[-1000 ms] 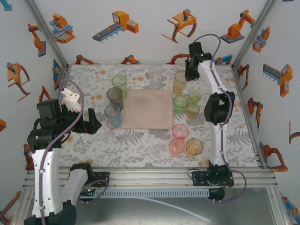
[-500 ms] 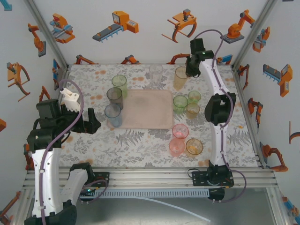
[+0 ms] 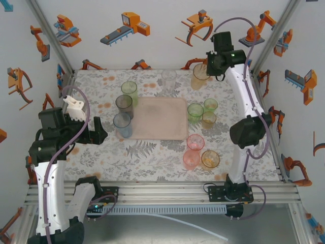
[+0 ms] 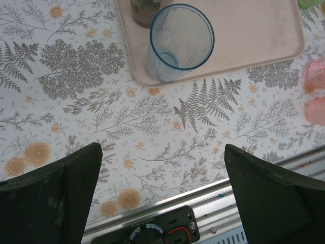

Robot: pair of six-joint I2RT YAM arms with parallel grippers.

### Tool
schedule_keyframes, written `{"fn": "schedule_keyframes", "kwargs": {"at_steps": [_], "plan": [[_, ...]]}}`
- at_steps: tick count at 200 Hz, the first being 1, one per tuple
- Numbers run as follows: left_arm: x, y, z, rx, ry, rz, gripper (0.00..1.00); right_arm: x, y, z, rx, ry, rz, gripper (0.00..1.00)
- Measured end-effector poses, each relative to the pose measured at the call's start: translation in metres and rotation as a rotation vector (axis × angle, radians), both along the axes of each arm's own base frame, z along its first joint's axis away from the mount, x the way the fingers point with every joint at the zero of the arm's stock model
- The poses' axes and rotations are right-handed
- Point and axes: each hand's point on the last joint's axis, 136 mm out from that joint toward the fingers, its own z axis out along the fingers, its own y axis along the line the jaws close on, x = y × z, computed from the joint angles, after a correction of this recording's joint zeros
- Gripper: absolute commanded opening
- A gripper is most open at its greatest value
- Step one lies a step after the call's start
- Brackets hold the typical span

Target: Place the glasses into the tray

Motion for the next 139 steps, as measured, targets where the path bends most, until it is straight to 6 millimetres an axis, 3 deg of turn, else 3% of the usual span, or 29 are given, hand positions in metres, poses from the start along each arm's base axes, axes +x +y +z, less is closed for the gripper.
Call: {"fn": "schedule_keyframes", "kwargs": {"at_steps": [47, 100, 139], "plan": [[-0.001, 0.0, 0.002, -0.007, -0.006, 0.007, 0.98, -0.048, 0.025, 0.02, -0.019, -0.013, 0.08, 0.01], [-0.002, -0.001, 0.002, -0.016, -0.006, -0.001, 0.99, -0.114, 0.066, 0.0, -0.062, 0.029, 0.213, 0.0], [-0.002, -0.002, -0.003, -0.021, -0.001, 0.0, 0.99, -0.147, 0.079, -0.007, -0.065, 0.03, 0.251, 0.0]]}}
